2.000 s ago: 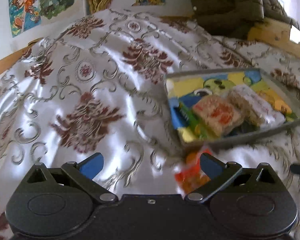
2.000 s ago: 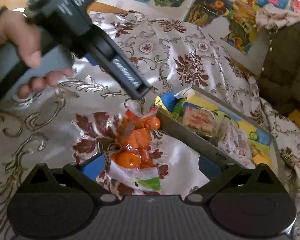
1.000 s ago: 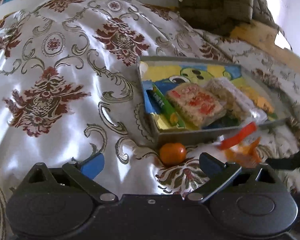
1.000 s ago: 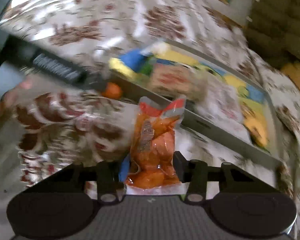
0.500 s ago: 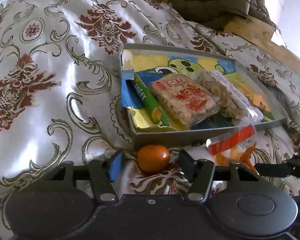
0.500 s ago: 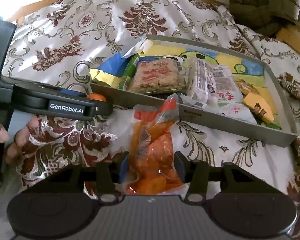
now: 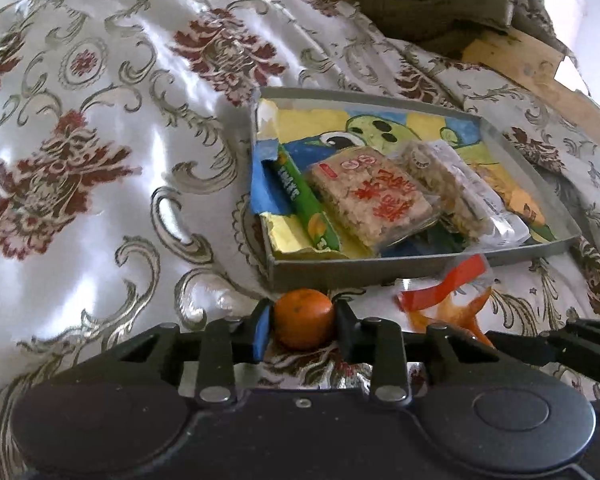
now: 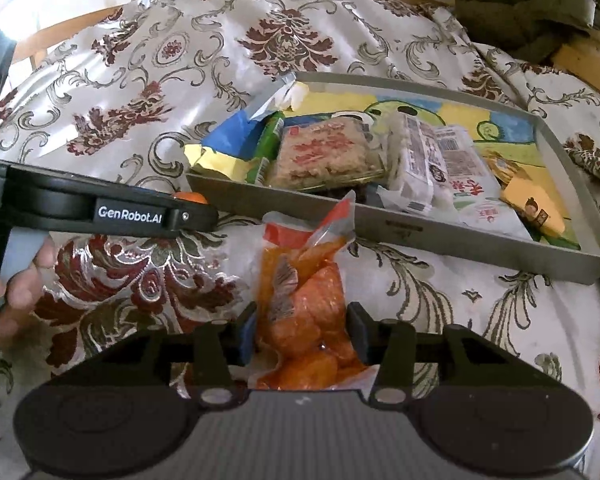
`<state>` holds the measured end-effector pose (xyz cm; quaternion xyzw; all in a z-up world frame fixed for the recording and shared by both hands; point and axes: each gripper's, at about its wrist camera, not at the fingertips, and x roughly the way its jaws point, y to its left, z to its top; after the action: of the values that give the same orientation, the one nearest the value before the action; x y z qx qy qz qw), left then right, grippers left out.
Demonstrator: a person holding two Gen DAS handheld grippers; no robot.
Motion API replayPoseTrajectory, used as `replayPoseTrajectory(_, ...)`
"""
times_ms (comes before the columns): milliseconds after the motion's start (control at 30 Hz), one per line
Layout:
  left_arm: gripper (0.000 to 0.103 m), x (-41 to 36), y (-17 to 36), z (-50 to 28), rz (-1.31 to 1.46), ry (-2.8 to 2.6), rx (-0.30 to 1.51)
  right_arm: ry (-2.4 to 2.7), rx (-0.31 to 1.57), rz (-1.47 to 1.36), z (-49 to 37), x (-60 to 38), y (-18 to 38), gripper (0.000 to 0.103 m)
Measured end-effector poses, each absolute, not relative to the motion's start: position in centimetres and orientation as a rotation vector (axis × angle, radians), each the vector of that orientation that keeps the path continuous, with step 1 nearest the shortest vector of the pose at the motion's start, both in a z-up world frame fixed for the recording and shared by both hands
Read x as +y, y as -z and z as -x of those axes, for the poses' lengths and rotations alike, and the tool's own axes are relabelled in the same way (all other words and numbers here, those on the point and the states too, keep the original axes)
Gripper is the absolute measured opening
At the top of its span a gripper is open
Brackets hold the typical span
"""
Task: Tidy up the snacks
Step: 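Carry the bag and tangerine over the grey tray and open both grippers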
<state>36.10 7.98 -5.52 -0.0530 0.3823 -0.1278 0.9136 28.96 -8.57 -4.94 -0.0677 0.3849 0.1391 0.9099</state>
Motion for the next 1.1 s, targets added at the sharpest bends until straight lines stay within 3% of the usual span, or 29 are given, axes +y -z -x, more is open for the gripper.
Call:
replayPoseTrajectory(267, 0.034, 7.0, 4.3, -34.5, 0.091, 0.260, 0.766, -0.295, 0.799, 0.042, -29.0, -8.4, 4.2, 0.048)
replayPoseTrajectory(500, 0.034, 6.9, 1.8, -33.3, 0.095, 0.260, 0.700, -0.296, 0.762, 0.023, -28.0, -8.5, 3.2, 0.039)
replayPoseTrajectory(667, 0.034, 7.1, 1.8, -33.4, 0.107, 0.263, 0.710, -0.296, 0.771, 0.036, -28.1, -8.2, 3.9, 0.040)
replayPoseTrajectory(833, 0.034, 7.4, 2.3, -33.8, 0.134, 0.268, 0.718, -0.308, 0.816, 0.022, -28.9, -8.2, 4.9, 0.052)
replayPoseTrajectory(1100, 0.034, 7.6, 1.1, -34.0, 0.139, 0.268, 0.665, -0.315, 0.786, 0.000, -28.6, -8.3, 4.7, 0.045)
